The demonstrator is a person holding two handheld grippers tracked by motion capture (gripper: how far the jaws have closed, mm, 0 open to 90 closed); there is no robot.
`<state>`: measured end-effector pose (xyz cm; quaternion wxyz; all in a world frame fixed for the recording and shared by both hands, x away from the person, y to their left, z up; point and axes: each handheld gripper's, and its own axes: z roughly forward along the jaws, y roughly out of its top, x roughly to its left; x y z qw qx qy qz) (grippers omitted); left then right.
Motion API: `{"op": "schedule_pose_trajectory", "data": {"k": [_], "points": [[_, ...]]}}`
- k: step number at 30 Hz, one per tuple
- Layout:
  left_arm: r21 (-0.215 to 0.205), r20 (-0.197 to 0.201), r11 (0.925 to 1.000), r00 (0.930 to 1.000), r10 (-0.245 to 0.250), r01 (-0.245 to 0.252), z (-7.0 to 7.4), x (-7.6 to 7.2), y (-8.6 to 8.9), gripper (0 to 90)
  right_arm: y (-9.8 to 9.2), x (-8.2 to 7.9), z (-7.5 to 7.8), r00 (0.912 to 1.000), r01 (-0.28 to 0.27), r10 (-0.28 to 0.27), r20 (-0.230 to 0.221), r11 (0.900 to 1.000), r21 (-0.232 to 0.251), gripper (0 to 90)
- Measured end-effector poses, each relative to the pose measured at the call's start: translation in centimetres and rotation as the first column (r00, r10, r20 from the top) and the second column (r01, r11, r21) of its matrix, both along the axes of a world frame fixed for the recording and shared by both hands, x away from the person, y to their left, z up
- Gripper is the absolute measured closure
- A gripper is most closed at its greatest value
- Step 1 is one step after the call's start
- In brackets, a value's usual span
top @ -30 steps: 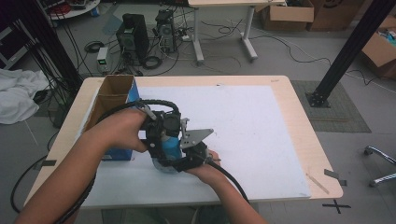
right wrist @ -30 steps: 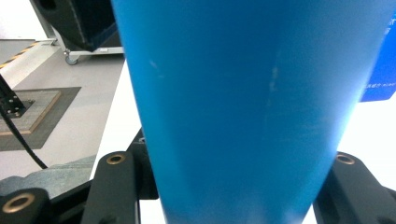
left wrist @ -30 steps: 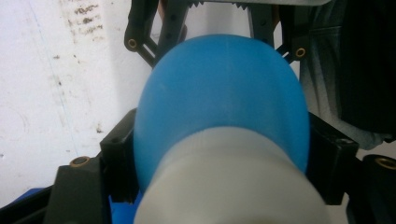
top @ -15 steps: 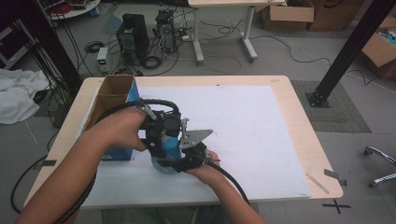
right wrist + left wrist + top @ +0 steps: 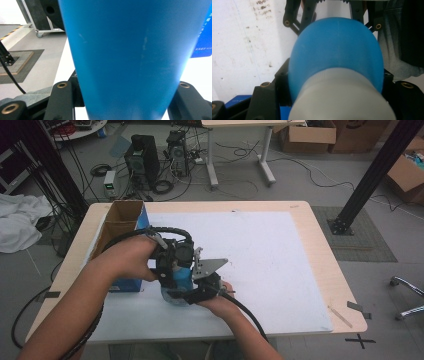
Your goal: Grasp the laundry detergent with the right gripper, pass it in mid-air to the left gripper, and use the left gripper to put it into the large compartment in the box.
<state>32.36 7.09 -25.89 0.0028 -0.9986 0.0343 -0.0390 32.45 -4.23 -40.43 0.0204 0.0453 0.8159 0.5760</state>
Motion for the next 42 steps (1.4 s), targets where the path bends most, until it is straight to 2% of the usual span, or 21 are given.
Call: {"op": "schedule_pose_trajectory", "data": {"k": [3,4,8,11,16,19,20,21,24,25,34,36,42], "points": [[0.006,0.003,0.9999,1.0,-0.009,0.009,0.3,-0.1,-0.1,38.1,0.0,-0.1,0.1,1.0,0.004,-0.004,0.008,1.0,0.003,45.0],[0.012,0.009,0.9999,0.9999,0.007,-0.007,0.4,-0.2,-0.1,38.2,-0.1,-0.1,0.3,0.9999,0.001,-0.001,0.011,1.0,0.005,44.8],[0.005,0.01,0.9999,0.9999,0.01,-0.01,0.4,-0.2,-0.1,38.3,-0.1,-0.1,0.4,0.9998,0.001,-0.001,0.019,1.0,-0.002,44.3],[-0.003,-0.002,0.9998,0.9999,0.017,-0.017,0.4,-0.1,0.0,38.4,-0.3,0.0,0.4,0.9999,-0.01,0.01,0.008,1.0,-0.001,43.6],[-0.001,0.003,0.9998,0.9998,0.021,-0.021,0.5,0.1,-0.1,38.4,-0.3,0.0,0.4,0.9999,0.016,-0.016,-0.001,1.0,-0.001,41.9],[0.003,0.002,0.9997,0.9997,0.026,-0.026,0.7,0.1,-0.2,38.4,-0.4,0.0,0.7,0.9997,0.026,-0.026,0.005,0.999,-0.043,35.5],[0.003,0.002,0.9997,0.9997,0.026,-0.026,0.7,0.1,-0.2,38.4,-0.4,0.0,0.7,0.9997,0.026,-0.026,0.005,0.999,-0.043,35.5],[0.002,-0.001,0.9995,0.9995,0.033,-0.033,0.9,0.2,-0.1,38.3,-0.6,0.0,0.7,0.9995,0.03,-0.03,-0.009,0.998,-0.048,31.8],[-0.001,-0.001,0.9993,0.9993,0.037,-0.037,1.0,0.3,-0.1,38.3,-1.0,0.0,0.8,0.9993,0.031,-0.032,-0.019,0.998,-0.049,28.8],[0.003,-0.001,0.9992,0.9992,0.04,-0.04,1.0,0.3,-0.1,38.3,-1.4,-0.1,1.1,0.9987,0.035,-0.037,-0.036,0.999,-0.042,27.0],[0.007,-0.011,0.9986,0.9985,0.053,-0.053,1.0,0.6,-0.1,38.2,-2.8,-0.2,1.9,0.9967,0.067,-0.068,-0.044,0.997,-0.04,18.0],[0.008,-0.014,0.9984,0.9984,0.055,-0.055,1.1,0.6,-0.2,38.3,-2.9,-0.3,2.0,0.9961,0.074,-0.077,-0.044,0.995,-0.06,14.4],[0.009,-0.017,0.9982,0.9981,0.059,-0.059,1.2,0.7,0.0,38.2,-3.4,-0.4,2.3,0.9964,0.061,-0.066,-0.053,0.993,-0.103,11.6]]}}
